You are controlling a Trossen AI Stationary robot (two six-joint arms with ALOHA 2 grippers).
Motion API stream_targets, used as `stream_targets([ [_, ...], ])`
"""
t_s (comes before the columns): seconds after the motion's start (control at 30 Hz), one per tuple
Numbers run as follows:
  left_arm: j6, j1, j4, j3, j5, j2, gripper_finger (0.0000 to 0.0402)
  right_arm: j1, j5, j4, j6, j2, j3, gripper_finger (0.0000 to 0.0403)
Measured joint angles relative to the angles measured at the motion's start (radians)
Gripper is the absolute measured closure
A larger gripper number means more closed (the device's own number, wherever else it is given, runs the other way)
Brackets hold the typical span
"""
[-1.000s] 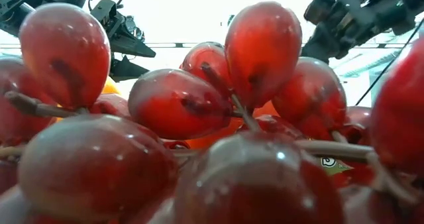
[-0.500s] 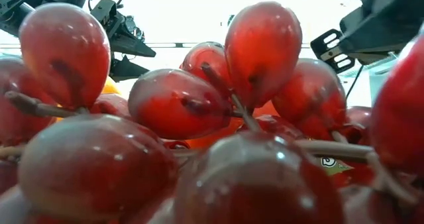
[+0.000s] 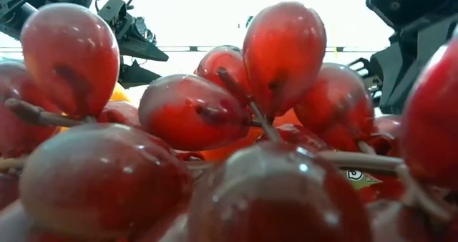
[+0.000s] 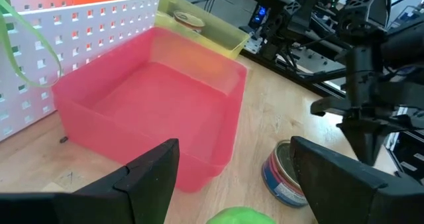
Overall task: Pick & Place Food Item
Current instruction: Put the green tuna can into the yellow bin
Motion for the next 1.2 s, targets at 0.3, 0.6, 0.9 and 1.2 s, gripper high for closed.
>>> stream_targets([
  [0.3,0.0,0.0,0.0,0.0,0.0,0.0,0.01,-0.002,0.004,-0.118,0.029,0.001,0.003,0.0403],
  [0.6,0.003,0.0,-0.001,0.0,0.0,0.0,0.0101,-0.005,0.016,-0.294,0.089,-0.041,-0.002,0.0403],
  [0.9,0.004,0.0,-0.001,0.0,0.0,0.0,0.01,-0.006,0.134,-0.363,0.104,-0.074,-0.003,0.0403],
  [1.2,0.004,0.0,-0.002,0.0,0.0,0.0,0.01,-0.006,0.311,-0.378,0.06,-0.146,-0.003,0.0403],
])
